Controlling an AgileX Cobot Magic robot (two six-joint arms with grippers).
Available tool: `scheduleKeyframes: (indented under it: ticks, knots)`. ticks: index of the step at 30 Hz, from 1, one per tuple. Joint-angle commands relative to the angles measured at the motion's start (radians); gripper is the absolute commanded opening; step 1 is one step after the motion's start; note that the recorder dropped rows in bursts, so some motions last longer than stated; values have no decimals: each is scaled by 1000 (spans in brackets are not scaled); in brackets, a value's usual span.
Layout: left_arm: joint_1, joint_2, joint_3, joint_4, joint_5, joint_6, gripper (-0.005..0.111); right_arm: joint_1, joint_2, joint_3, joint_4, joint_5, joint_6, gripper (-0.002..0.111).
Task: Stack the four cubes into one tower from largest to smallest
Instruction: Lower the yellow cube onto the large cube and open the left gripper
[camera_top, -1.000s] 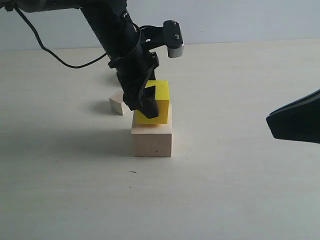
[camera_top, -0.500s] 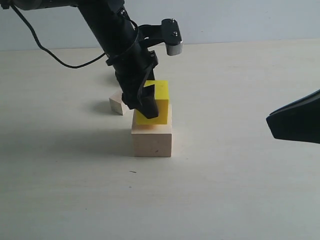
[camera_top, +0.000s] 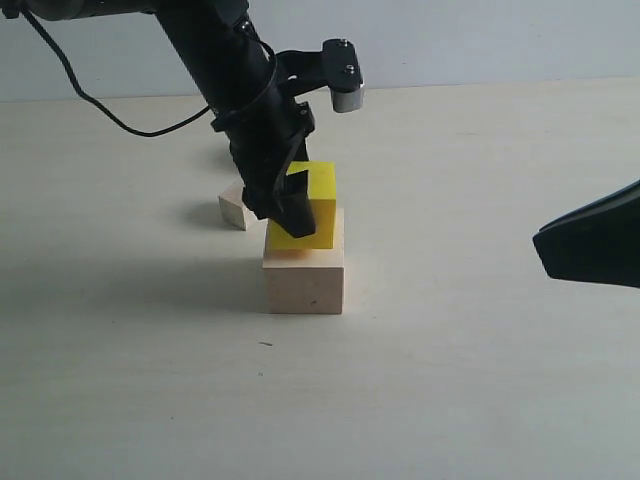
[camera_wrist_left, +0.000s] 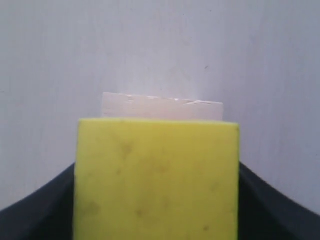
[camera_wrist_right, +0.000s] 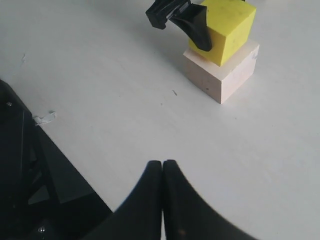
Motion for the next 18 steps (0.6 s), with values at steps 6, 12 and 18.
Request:
scheduleKeyframes:
  ticks: [6, 12, 18]
  knots:
    - [2, -10, -1, -6, 10, -2, 68, 0, -3, 3, -7, -4, 0, 0]
    - [2, -10, -1, -4, 12, -2, 68, 0, -3, 3, -7, -4, 5, 0]
    - [2, -38, -1, 3, 14, -2, 68, 0, -3, 3, -7, -4, 5, 0]
